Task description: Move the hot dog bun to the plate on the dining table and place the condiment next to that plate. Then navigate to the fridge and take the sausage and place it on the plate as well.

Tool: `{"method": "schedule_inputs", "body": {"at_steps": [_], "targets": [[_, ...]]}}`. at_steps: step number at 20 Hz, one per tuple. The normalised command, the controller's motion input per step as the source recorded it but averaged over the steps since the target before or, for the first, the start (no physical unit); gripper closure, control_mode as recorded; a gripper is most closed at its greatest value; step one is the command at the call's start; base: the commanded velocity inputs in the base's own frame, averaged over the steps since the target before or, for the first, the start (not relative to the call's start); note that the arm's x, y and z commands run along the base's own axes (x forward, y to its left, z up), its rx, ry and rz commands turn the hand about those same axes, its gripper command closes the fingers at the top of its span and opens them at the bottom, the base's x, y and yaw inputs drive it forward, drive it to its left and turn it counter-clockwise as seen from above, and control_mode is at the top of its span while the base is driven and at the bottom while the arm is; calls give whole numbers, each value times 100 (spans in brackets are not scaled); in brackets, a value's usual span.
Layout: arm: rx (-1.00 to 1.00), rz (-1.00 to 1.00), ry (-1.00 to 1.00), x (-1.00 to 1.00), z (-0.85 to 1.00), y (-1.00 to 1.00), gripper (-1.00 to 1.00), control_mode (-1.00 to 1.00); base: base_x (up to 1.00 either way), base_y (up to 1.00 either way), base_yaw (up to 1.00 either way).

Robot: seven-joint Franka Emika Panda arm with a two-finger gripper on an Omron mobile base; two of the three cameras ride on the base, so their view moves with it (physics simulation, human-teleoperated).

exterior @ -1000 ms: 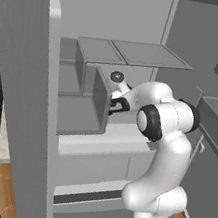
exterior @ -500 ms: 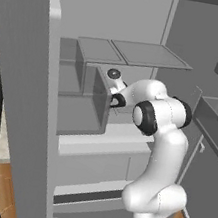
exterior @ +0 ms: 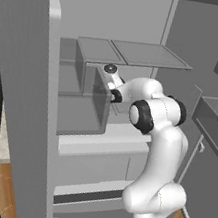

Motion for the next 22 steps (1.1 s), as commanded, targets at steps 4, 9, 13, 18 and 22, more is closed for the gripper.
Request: {"method": "schedule_inputs", "body": {"at_steps": [4, 9, 13, 18, 22], "targets": [[0, 0, -8, -1, -45, 6, 100, -100, 0, 0, 0], [0, 0, -11, -2, -26, 8, 100, -100, 0, 0, 0], [-1, 0, -6, -20, -2, 0, 100, -100, 0, 0, 0], [0, -1, -23, -97, 1, 5, 100, -100, 0, 0, 0], [0, 0, -17, -100, 1, 15, 100, -100, 0, 0, 0]]}}
